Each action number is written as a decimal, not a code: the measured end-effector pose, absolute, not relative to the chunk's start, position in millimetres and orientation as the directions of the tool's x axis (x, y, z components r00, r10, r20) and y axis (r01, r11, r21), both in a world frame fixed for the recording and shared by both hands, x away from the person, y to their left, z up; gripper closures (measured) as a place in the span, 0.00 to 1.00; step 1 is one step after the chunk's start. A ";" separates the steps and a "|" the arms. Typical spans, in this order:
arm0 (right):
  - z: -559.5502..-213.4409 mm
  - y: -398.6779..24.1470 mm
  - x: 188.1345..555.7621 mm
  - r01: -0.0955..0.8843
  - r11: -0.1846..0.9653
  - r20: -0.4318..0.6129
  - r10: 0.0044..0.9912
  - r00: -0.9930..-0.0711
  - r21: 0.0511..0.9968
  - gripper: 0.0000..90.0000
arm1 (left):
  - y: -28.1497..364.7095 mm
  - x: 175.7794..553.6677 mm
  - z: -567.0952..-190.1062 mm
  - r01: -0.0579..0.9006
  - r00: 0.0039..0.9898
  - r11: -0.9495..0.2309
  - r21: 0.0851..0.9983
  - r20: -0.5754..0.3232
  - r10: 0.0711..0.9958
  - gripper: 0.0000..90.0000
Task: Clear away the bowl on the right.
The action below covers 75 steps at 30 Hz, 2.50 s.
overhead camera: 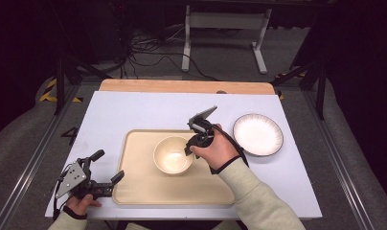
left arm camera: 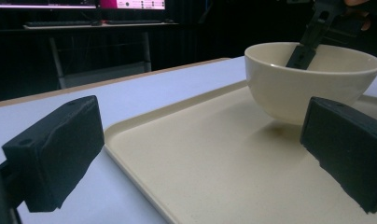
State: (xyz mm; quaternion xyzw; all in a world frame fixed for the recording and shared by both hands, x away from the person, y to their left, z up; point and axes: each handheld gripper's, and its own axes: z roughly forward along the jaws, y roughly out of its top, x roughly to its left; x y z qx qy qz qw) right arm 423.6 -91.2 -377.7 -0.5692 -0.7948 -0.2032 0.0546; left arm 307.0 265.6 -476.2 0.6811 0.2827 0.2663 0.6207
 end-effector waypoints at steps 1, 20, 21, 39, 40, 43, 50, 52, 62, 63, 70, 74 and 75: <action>-379.6 -90.9 423.9 0.929 0.268 0.319 0.883 -0.343 0.257 0.89 | 265.6 307.0 -476.3 0.054 0.698 -0.070 0.996 0.012 0.716 0.00; -402.0 -92.1 430.9 0.936 0.255 0.329 0.886 -0.327 0.245 0.88 | 265.6 306.9 -476.3 0.053 0.698 -0.070 0.996 0.013 0.716 0.00; -402.4 -92.4 431.1 0.935 0.255 0.330 0.885 -0.328 0.246 0.88 | 265.6 306.8 -476.3 0.054 0.698 -0.069 0.996 0.012 0.716 0.00; -379.9 -119.1 428.3 0.889 0.257 0.353 0.848 -0.395 0.379 0.75 | 265.5 307.1 -476.3 0.055 0.697 -0.066 0.996 0.009 0.717 0.00; -378.3 -119.9 427.0 0.882 0.263 0.351 0.844 -0.407 0.391 0.74 | 265.7 307.0 -476.3 0.057 0.697 -0.067 0.996 0.009 0.717 0.00; -373.1 -123.8 420.5 0.826 0.308 0.322 0.812 -0.487 0.473 0.67 | 265.5 307.1 -476.3 0.057 0.696 -0.066 0.996 0.008 0.718 0.00; -369.9 -135.9 407.9 0.744 0.336 0.278 0.776 -0.566 0.577 0.63 | 265.5 307.3 -476.3 0.059 0.695 -0.064 0.996 0.005 0.719 0.00; -368.8 -142.0 404.1 0.718 0.335 0.271 0.763 -0.586 0.610 0.62 | 265.5 307.2 -476.3 0.059 0.695 -0.067 0.996 0.007 0.719 0.00; -363.8 -167.6 386.9 0.560 0.333 0.208 0.691 -0.692 0.759 0.59 | 265.6 307.1 -476.3 0.057 0.695 -0.067 0.996 0.008 0.719 0.00; -363.8 -169.8 385.2 0.542 0.328 0.202 0.683 -0.702 0.774 0.58 | 265.6 307.0 -476.3 0.057 0.696 -0.068 0.996 0.010 0.718 0.00; -367.3 -184.0 376.2 0.463 0.322 0.152 0.663 -0.733 0.826 0.55 | 265.5 306.8 -476.3 0.056 0.694 -0.070 0.996 0.012 0.720 0.00; -371.5 -191.6 371.2 0.376 0.305 0.108 0.634 -0.765 0.875 0.50 | 265.4 306.8 -476.3 0.056 0.694 -0.070 0.996 0.011 0.720 0.00; -371.5 -191.6 371.2 0.376 0.305 0.108 0.634 -0.765 0.875 0.50 | 265.5 306.8 -476.3 0.056 0.694 -0.070 0.996 0.012 0.720 0.00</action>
